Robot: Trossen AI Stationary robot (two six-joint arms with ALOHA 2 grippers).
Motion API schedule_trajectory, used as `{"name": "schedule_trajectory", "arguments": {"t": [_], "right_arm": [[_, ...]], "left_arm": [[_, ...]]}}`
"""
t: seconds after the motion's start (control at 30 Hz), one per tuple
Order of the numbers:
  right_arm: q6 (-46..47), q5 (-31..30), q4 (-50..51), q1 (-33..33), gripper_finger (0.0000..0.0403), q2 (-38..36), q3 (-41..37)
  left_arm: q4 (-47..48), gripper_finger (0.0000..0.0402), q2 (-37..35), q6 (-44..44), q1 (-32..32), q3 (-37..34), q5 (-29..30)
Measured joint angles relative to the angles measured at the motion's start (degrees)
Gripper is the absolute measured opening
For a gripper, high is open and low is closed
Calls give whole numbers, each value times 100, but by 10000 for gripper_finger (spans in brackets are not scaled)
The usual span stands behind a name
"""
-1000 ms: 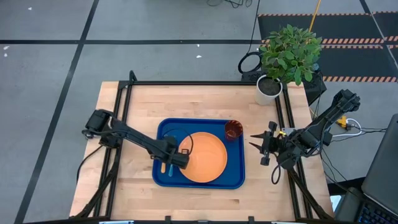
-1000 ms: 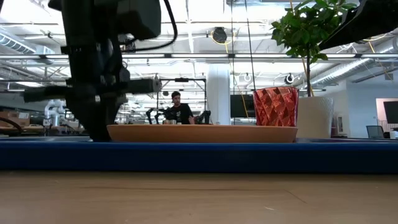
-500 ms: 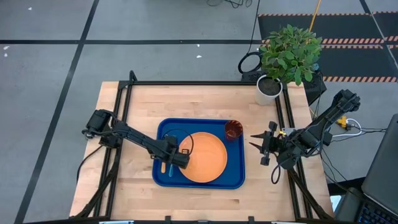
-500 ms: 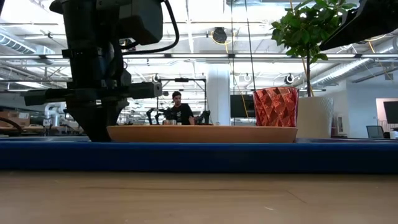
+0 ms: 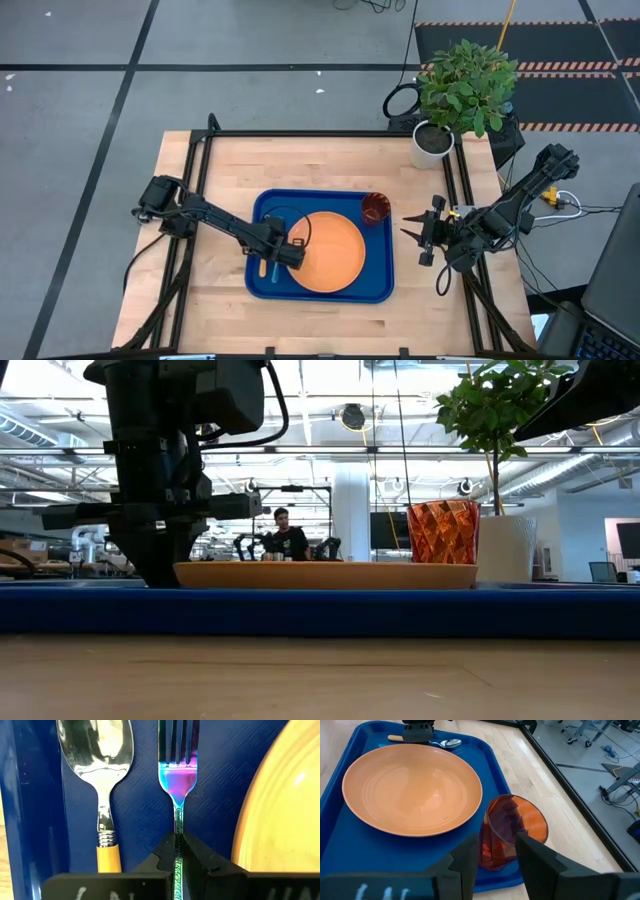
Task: Pick and place plate/cup/fork/spoon on tray
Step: Put the blue fork on the blue serving tray to the left of the orange plate
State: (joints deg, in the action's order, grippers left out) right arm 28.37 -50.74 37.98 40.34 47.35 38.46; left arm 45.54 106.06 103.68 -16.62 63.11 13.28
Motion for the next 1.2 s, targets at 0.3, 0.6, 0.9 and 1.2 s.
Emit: {"name": "schedule_trajectory", "arguments": {"t": [0.3, 0.6, 0.9, 1.2], "right_arm": [[-15, 0, -2, 0, 125, 0, 0], [3, 2, -2, 0, 125, 0, 0], [5, 141, -1, 0, 125, 1, 0], [-99, 140, 0, 1, 125, 2, 0]], "left_arm": [[307, 20, 18, -247, 37, 431, 96], [540, 21, 15, -439, 166, 564, 201], [698, 21, 11, -251, 187, 566, 223], [693, 21, 7, -16, 155, 568, 225]]}}
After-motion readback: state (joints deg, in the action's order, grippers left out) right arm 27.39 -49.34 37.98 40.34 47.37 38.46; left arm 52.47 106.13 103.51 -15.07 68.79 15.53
